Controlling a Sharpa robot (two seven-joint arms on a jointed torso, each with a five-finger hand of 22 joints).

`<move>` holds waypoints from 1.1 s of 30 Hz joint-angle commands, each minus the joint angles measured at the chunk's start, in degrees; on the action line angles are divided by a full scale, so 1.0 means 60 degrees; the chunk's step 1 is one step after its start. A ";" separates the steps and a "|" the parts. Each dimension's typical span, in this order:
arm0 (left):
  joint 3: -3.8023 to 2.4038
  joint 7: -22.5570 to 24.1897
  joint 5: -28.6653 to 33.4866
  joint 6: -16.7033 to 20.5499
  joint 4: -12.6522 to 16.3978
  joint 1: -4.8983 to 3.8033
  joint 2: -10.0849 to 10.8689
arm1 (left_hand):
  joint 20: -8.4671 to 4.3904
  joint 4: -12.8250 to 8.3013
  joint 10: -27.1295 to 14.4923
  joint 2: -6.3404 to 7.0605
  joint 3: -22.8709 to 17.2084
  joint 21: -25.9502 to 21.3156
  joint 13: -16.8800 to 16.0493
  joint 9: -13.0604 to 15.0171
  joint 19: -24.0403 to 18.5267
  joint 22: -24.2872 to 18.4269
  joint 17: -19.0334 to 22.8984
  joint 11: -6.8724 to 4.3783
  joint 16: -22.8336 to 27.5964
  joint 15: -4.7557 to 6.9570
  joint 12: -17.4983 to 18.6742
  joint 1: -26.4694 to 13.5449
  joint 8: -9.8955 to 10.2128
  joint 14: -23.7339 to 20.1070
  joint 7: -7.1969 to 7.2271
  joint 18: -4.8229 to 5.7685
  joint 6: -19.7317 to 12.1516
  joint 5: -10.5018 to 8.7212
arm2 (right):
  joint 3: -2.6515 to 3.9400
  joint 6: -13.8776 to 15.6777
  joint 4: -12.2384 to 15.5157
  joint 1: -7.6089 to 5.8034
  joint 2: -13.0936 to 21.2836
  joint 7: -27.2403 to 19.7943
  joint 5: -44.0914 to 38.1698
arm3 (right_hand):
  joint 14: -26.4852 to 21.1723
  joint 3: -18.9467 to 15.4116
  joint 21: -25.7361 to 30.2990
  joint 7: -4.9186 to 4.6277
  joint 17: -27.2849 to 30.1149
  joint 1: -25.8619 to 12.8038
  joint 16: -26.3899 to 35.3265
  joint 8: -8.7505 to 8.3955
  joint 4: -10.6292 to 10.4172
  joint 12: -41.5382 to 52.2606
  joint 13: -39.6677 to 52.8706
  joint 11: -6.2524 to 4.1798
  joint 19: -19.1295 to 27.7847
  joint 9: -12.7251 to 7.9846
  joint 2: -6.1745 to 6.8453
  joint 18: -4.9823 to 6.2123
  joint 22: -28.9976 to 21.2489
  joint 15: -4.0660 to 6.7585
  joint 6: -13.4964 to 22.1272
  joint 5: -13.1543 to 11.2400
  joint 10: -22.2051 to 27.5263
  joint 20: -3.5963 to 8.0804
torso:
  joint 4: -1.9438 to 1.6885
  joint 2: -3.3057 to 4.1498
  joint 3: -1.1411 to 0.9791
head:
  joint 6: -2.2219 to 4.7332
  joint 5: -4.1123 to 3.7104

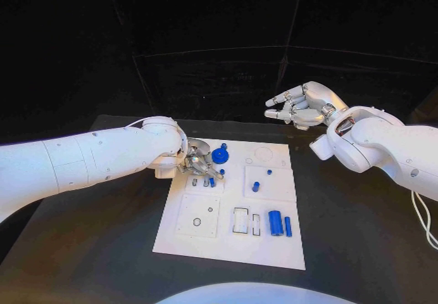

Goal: Assemble the parts on the task board

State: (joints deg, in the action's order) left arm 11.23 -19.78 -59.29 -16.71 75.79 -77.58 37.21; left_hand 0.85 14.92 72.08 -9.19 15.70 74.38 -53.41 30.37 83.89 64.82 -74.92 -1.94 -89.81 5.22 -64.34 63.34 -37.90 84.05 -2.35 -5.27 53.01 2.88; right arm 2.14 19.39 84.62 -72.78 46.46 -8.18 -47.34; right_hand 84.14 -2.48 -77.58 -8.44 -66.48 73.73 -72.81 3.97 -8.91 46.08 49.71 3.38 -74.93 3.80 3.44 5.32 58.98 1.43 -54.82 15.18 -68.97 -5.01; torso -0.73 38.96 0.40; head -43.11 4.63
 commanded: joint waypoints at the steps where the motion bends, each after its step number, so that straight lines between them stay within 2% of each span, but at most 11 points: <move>1: 0.0001 -0.0086 -0.0063 -0.0251 -0.0012 -0.0015 -0.0021 | -0.0028 -0.0081 0.0009 -0.0005 -0.0001 0.0072 -0.0019 0.0018 -0.0035 0.0021 -0.2514 0.0026 -0.0031 0.0030 -0.0057 0.0096 -0.0051 0.0991 0.0017 0.0127 -0.0078 0.0001 | 0.0009 -0.0053 -0.0003 -0.0020 -0.0012 -0.0057 -0.0026 | 0.0179 -0.0051 0.0031 0.0023 0.0000 -0.0002 0.0046 0.0039 0.0011 -0.0048 -0.0007 -0.0032 0.0056 0.0016 -0.0114 0.0115 -0.0008 -0.0030 0.0046 0.0039 0.0058 0.0008 | -0.0012 0.0002 0.0002 | -0.0004 -0.0002; 14: 0.0009 -0.0091 -0.0064 -0.0298 -0.0036 -0.0013 -0.0082 | -0.0024 -0.0154 0.0010 -0.0014 -0.0045 0.0083 -0.0027 0.0072 -0.0040 0.0035 -0.2514 0.0026 -0.0031 0.0029 -0.0071 0.0168 -0.0079 0.0991 0.0018 0.0126 -0.0104 0.0002 | 0.0009 -0.0073 -0.0031 -0.0019 -0.0055 -0.0058 -0.0027 | 0.0178 -0.0057 0.0038 0.0025 0.0017 0.0013 0.0064 0.0042 0.0013 -0.0061 -0.0025 -0.0034 0.0058 0.0017 -0.0141 0.0116 -0.0019 -0.0028 0.0043 0.0077 0.0062 0.0009 | -0.0003 0.0005 -0.0001 | -0.0014 0.0004; 33: 0.0028 -0.0103 -0.0101 -0.0407 -0.0111 -0.0012 -0.0214 | -0.0019 -0.0601 0.0003 -0.0070 -0.0406 0.0128 -0.0046 0.0292 -0.0064 0.0108 -0.2514 0.0024 -0.0031 0.0030 -0.0111 0.0556 -0.0161 0.0991 0.0019 0.0128 -0.0216 0.0004 | 0.0008 -0.0108 -0.0054 -0.0018 -0.0089 -0.0051 -0.0027 | 0.0183 -0.0059 0.0047 0.0028 0.0016 0.0065 0.0072 0.0045 0.0033 -0.0071 -0.0045 -0.0039 0.0054 0.0018 -0.0183 0.0117 -0.0026 -0.0024 0.0039 0.0123 0.0065 0.0013 | -0.0002 0.0013 -0.0002 | -0.0071 -0.0015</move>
State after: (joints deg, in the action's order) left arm 11.39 -19.94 -59.49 -18.22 75.14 -77.57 36.00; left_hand 0.85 11.47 72.08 -9.53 13.20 74.88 -53.65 32.09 83.89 65.42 -74.91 -1.94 -89.81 5.21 -64.79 66.08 -38.61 84.05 -2.33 -5.28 52.19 2.88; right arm 2.13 19.12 84.26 -72.78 45.97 -8.19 -47.40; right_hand 84.15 -2.64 -77.59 -8.44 -66.43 74.19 -72.55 3.97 -8.75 45.85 49.51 3.17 -74.93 3.84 2.98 5.32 58.87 1.43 -54.82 15.67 -68.77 -5.01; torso -0.74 39.05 0.40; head -43.48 4.55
